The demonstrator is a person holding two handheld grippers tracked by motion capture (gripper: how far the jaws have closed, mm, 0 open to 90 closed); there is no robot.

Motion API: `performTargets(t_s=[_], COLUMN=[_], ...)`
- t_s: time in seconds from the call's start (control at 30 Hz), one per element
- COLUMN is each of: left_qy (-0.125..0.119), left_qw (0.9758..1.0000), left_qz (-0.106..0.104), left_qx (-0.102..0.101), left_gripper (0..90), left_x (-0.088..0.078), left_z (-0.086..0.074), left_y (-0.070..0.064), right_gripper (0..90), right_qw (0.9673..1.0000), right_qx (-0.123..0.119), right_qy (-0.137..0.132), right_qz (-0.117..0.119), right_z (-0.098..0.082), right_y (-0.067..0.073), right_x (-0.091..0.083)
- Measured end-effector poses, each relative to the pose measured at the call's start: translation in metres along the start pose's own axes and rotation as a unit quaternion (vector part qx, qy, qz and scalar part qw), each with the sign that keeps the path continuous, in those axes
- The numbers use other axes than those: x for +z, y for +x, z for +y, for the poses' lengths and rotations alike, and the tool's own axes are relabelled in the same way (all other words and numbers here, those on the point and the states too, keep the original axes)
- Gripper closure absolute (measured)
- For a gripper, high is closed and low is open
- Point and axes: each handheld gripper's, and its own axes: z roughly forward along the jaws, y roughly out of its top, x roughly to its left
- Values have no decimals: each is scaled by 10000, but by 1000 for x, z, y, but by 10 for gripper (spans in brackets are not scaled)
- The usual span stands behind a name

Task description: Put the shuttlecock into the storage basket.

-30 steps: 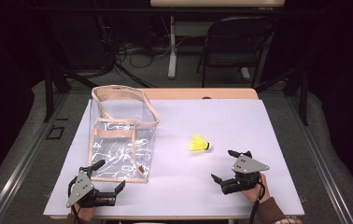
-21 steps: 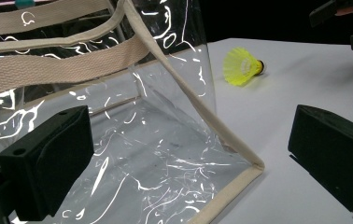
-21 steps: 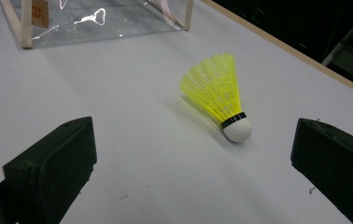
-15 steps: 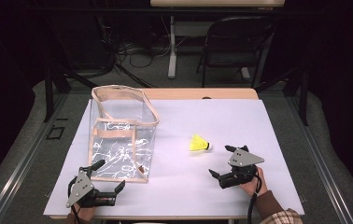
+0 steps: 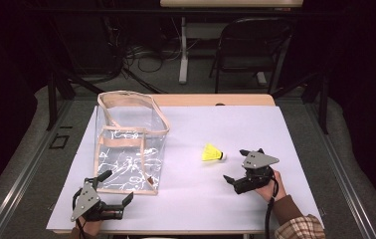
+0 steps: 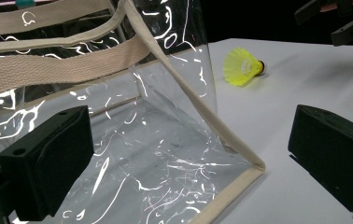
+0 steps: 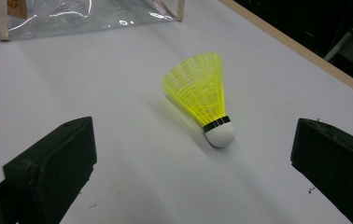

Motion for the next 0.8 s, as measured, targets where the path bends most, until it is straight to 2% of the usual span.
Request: performTargets(t_s=[0.37, 0.8], left_qy=[8, 2], left_qw=[10000, 10000], left_qz=[-7, -5], left_qx=[5, 10], left_gripper=[0, 0], left_x=[0, 0], left_z=[0, 0], left_y=[0, 0], right_gripper=[0, 0], right_qw=[9991, 9968], right_qx=[-34, -319], right_qy=[328, 606], right_qz=[253, 413], right_z=[8, 21], right_y=[-11, -18], right_x=[11, 25])
